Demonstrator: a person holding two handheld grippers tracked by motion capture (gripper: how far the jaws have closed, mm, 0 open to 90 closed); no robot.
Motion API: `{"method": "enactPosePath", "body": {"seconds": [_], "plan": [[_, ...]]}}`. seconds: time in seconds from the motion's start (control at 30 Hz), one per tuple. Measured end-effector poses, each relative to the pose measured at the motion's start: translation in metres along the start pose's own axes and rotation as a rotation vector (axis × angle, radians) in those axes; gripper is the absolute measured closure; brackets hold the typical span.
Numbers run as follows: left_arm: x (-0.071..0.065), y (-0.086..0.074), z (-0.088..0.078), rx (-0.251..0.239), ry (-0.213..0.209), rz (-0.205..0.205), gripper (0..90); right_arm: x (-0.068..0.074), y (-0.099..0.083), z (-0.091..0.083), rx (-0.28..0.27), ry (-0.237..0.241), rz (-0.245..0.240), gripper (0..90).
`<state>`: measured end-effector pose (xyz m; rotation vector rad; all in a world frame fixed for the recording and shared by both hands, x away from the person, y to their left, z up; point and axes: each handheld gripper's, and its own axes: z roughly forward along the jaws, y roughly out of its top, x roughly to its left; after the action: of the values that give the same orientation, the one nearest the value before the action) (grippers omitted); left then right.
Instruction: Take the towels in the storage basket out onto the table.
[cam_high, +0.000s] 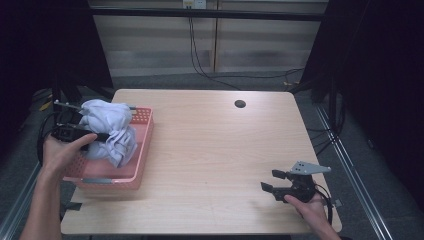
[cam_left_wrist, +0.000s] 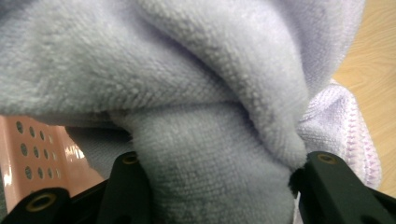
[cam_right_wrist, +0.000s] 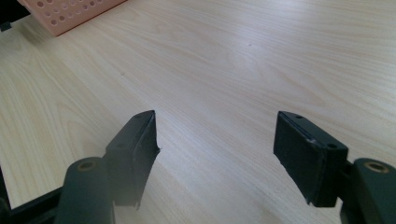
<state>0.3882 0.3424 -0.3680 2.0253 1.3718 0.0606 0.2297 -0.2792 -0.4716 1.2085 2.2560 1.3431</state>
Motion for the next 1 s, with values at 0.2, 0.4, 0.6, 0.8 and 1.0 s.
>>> {"method": "enactPosePath", "body": {"seconds": [0.2,0.4,0.6,0.8,1.0], "plan": [[-0.008,0.006,-0.009,-0.025,0.013,0.020,52.9,0.000,0.000,0.000,0.000,0.003,0.000,30.5],[-0.019,0.009,-0.017,-0.044,-0.005,0.035,52.9,0.000,0.000,0.000,0.003,0.003,0.001,30.6],[-0.036,0.017,-0.024,-0.055,-0.014,0.065,52.9,0.001,0.000,0.001,0.005,0.005,-0.001,30.5],[-0.056,0.029,-0.022,-0.060,-0.035,0.104,52.9,0.001,0.000,0.001,0.009,0.007,-0.005,30.5],[-0.079,0.038,-0.019,-0.078,-0.041,0.162,52.8,-0.001,0.000,-0.001,0.002,0.003,-0.002,30.5]]}}
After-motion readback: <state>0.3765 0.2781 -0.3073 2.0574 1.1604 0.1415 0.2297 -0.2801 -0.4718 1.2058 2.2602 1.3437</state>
